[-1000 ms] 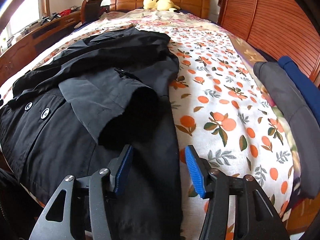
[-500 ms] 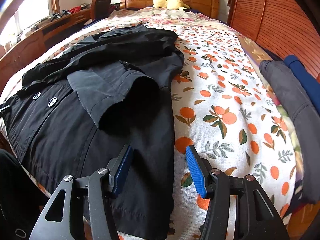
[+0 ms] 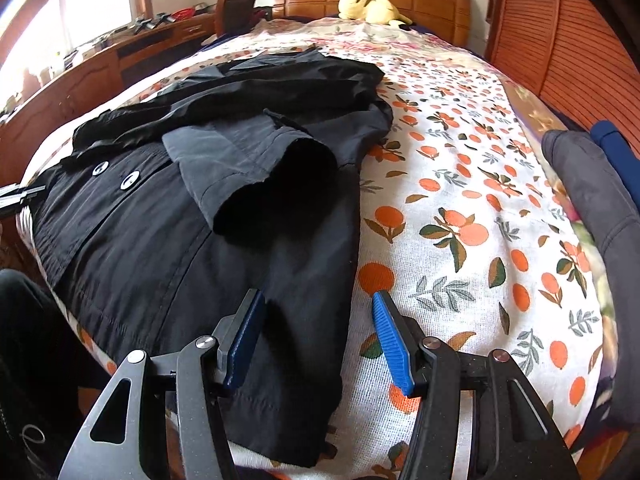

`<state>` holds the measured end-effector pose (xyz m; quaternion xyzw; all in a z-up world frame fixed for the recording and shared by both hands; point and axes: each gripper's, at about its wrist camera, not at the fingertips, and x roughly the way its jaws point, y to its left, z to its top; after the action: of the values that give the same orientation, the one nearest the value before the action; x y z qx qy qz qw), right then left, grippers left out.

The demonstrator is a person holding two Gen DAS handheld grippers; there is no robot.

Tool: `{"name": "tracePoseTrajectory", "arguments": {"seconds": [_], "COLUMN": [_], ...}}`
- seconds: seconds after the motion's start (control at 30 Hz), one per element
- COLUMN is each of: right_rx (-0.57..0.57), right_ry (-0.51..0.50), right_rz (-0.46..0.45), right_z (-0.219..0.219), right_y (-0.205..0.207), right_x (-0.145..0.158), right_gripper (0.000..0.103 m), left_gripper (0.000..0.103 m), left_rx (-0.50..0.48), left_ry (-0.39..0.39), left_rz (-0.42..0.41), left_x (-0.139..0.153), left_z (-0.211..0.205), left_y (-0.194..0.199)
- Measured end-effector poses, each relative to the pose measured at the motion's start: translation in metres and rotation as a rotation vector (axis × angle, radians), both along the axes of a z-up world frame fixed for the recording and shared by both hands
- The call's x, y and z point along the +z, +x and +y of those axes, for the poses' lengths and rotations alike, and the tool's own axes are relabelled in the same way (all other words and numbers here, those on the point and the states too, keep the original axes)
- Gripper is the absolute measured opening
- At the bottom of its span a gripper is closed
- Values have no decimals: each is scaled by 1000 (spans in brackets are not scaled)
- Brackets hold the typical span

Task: Fold large clothes
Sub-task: 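Move both grippers to the coat hem and close on it, then lift the hem with both grippers and fold it toward the collar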

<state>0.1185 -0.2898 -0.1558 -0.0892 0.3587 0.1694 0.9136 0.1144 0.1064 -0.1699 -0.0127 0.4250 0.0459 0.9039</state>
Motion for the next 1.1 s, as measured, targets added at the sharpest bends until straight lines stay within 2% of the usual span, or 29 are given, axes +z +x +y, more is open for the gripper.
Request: {"name": "tracePoseTrajectory", "arguments": {"seconds": [0.07,0.1,0.13,0.37,0.43,0.5,0.67,0.73,0.87,0.93,1.1], "right_rx": [12,18,22,38,28,18,-14,-24,-53,-64,-115], "right_ry": [-7,-8,-8,-11,-4,8,2,10,38,76,97], "right_rz": [5,9,11,14,24,36,51,60,80,99,122], "right_z": [0,-1,0,1,2,3,9,11,9,6,6], "right_y": [-3,-5,-7,-16,-15,-14,-14,-15,-15,-15,-14], "right_x": [0,-1,-1,-2,-1,-1,4,5,10,13,17], "right_gripper": [58,58,58,57,57,53,49,44,14,10,10], "left_gripper": [43,34,32,27,18,14,13,13,7,6,6], "left_rx": [3,2,7,12,0,-11,-38,-46,-82,-105,-150], "left_ry": [1,-1,1,10,12,0,-21,-33,-55,-60,-101], "left_rz": [5,4,8,39,45,52,47,46,33,8,-52], "left_x": [1,2,1,4,6,7,9,8,14,21,34], "left_z": [0,0,0,2,2,5,8,10,11,11,15], "left_y": [2,2,3,9,10,11,8,7,6,3,-6]}}
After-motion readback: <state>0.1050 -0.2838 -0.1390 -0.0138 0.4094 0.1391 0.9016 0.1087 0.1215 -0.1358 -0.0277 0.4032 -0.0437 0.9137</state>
